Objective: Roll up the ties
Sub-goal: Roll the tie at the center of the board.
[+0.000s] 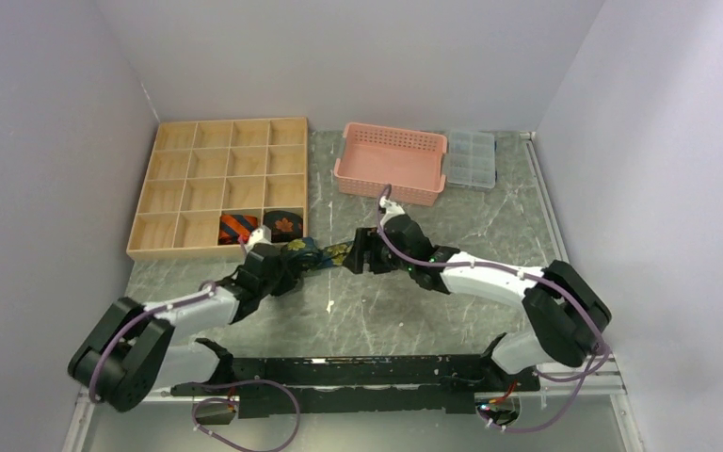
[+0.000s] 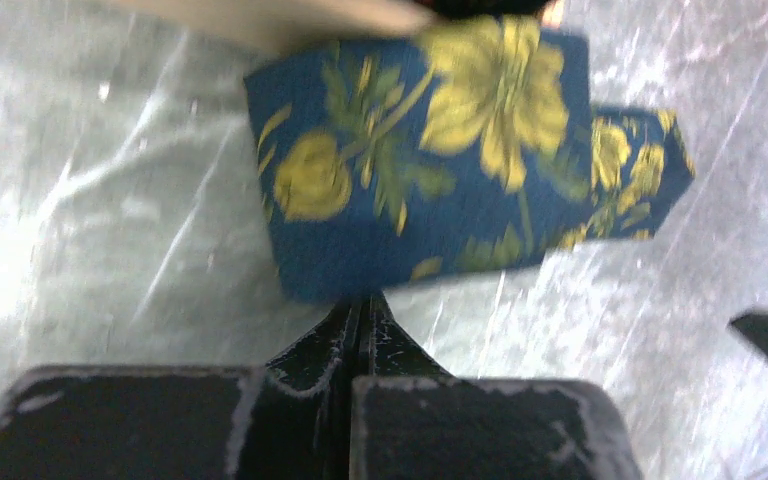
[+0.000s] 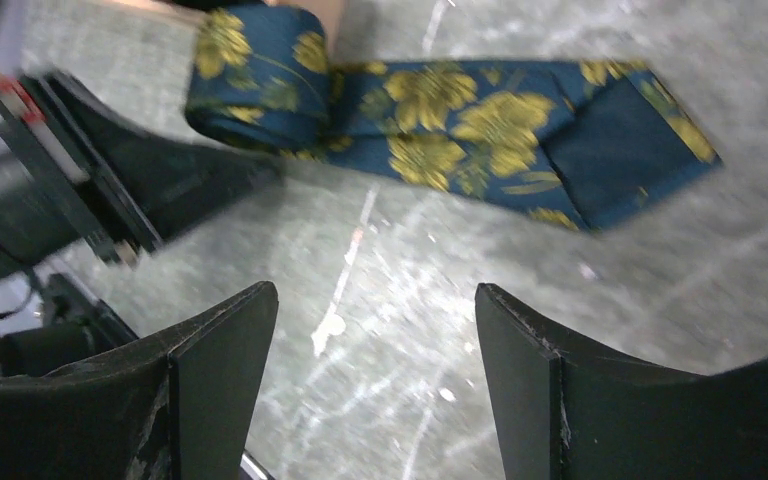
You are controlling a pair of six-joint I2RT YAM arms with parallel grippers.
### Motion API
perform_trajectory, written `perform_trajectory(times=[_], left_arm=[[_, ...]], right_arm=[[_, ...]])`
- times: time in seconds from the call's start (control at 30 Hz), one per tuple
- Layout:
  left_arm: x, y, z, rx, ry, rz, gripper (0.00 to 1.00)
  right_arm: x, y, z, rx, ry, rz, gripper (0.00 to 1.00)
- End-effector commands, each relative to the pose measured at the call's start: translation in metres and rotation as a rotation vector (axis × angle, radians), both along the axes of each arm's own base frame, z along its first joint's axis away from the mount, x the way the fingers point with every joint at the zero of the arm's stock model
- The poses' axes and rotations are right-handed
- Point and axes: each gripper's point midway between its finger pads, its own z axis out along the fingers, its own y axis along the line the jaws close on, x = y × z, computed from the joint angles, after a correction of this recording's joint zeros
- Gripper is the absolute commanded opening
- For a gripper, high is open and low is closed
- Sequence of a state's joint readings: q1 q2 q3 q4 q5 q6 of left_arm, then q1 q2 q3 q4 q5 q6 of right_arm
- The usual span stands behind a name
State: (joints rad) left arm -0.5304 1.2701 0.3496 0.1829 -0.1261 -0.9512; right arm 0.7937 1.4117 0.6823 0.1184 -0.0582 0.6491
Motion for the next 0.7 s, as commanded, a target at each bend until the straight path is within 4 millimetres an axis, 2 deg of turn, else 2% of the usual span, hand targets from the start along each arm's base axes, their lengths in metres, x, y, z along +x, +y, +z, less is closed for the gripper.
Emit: perform_trajectory(times=[0.0,0.07,0.13,0.2,0.27,0.37,0.43,0.57,0.67], left_arm=[[-0.046,0.002,-0.010,-0.026,0.073,-0.114,0.03],[-0.050,-0.005,0.019,-0.086,0.011,-0.151,0.03],[-0.054,-0.003,0.041,-0.101,-0.028,-0.158,0.08],[-0.057,0.007,0.058,-0.093,-0.057,-0.120,0.18],[-0.055,0.024,0.068,-0.069,-0.087,-0.033,0.33],[-0.049,0.044,0.074,-0.069,-0.127,0.110,0.57],[-0.041,0.045,0.079,-0.098,-0.160,0.146,0.65],[-0.023,0.036,0.084,-0.166,-0.185,0.149,0.70],[-0.013,0.033,0.076,-0.186,-0.143,0.148,0.71]], right_arm=[[0.017,0.037,0.035,0.104,-0.013,0.037,0.78],[0.026,0.049,0.042,0.138,-0.006,0.030,0.79],[0.037,0.062,0.047,0.153,-0.008,0.033,0.79],[0.044,0.075,0.049,0.164,0.000,0.044,0.79],[0.052,0.085,0.046,0.160,0.008,0.049,0.79],[0.060,0.100,0.037,0.162,0.031,0.070,0.78],[0.065,0.107,0.029,0.155,0.045,0.077,0.77],[0.074,0.117,0.019,0.152,0.053,0.082,0.75],[0.076,0.121,0.011,0.148,0.058,0.085,0.73]])
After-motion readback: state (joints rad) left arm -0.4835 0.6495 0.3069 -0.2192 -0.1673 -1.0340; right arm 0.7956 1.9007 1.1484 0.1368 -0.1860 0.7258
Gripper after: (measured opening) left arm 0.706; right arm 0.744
